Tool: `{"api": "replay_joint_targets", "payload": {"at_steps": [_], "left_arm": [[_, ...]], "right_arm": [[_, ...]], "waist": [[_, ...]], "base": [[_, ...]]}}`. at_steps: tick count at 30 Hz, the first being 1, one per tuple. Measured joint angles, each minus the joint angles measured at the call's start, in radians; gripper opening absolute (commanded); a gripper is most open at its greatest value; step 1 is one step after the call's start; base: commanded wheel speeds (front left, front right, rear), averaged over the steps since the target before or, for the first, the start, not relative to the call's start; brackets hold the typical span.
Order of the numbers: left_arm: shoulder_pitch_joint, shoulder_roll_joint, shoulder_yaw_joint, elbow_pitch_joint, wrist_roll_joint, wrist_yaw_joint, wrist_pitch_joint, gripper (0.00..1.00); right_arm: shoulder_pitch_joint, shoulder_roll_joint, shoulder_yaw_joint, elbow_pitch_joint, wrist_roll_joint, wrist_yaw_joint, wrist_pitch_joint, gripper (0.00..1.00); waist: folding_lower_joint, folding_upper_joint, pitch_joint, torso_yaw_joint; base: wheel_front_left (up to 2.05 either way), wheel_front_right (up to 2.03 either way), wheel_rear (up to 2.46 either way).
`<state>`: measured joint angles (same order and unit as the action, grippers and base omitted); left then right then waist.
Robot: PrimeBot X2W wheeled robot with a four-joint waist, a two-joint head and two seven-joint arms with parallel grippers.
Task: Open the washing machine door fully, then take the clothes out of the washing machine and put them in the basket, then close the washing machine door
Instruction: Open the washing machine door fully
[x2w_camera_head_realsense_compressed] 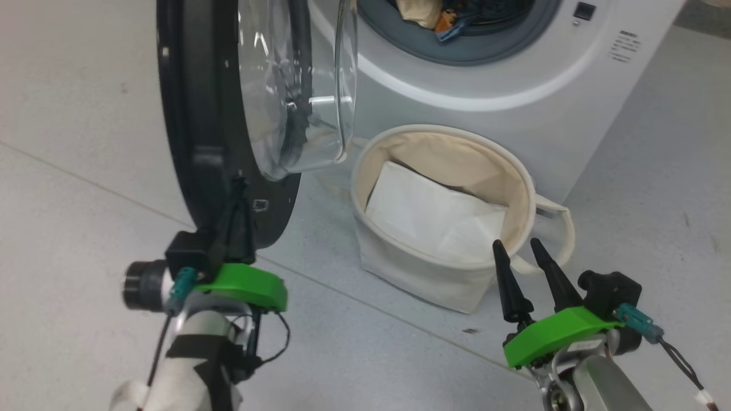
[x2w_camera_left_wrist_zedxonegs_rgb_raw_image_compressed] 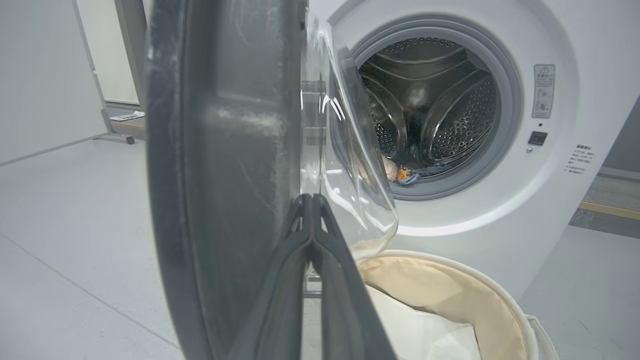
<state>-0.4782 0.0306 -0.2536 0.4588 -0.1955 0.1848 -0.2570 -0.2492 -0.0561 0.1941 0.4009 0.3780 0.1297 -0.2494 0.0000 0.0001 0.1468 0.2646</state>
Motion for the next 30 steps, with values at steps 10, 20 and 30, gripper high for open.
{"api": "replay_joint_targets", "payload": {"at_steps": [10, 20, 30], "left_arm": [[-0.034, 0.084, 0.126, 0.044, -0.004, -0.013, 0.000, 0.00], [-0.120, 0.107, 0.221, 0.102, -0.020, -0.028, 0.000, 0.00], [-0.210, 0.153, 0.379, 0.220, -0.072, -0.041, 0.000, 0.00]], "right_arm": [[-0.001, 0.000, 0.010, 0.002, -0.034, 0.000, 0.000, 1.00], [-0.023, 0.000, -0.013, -0.001, -0.081, 0.000, 0.000, 1.00], [-0.064, -0.001, -0.055, -0.020, -0.135, 0.000, 0.000, 1.00]], "waist": [[0.0000, 0.0000, 0.037, 0.036], [0.0000, 0.0000, 0.119, 0.025], [0.0000, -0.0001, 0.218, 0.020]], "base": [[0.00, 0.00, 0.00], [0.00, 0.00, 0.00], [0.00, 0.00, 0.00]]}}
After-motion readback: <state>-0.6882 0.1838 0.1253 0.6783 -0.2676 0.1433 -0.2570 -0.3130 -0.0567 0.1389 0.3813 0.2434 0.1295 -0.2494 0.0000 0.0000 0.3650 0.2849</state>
